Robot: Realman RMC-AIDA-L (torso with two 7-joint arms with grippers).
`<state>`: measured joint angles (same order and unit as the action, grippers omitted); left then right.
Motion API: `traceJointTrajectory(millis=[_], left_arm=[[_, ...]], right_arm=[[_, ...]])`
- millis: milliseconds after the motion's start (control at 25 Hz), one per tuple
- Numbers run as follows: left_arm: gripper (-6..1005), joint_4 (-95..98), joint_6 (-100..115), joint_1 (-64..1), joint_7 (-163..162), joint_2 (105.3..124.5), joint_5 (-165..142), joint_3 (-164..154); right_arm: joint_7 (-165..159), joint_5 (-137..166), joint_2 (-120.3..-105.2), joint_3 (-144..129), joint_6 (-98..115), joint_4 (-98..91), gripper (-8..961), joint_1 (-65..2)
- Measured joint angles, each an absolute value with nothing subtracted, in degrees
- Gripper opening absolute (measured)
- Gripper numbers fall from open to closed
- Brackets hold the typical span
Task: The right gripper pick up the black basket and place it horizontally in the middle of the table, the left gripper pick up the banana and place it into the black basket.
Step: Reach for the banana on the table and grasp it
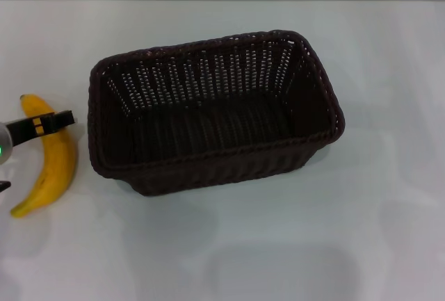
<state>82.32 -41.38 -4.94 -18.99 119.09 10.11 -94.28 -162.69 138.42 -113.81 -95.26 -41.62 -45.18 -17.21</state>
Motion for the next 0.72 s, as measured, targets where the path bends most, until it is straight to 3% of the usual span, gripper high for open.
traceJointTrajectory(millis=[720], left_arm=[[835,79.0,-40.9,-7.4,-9.2,119.01,22.0,-87.8]], right_arm=[[-162.7,138.4,-113.75,-95.0,-41.7,-45.9,838,-17.2]])
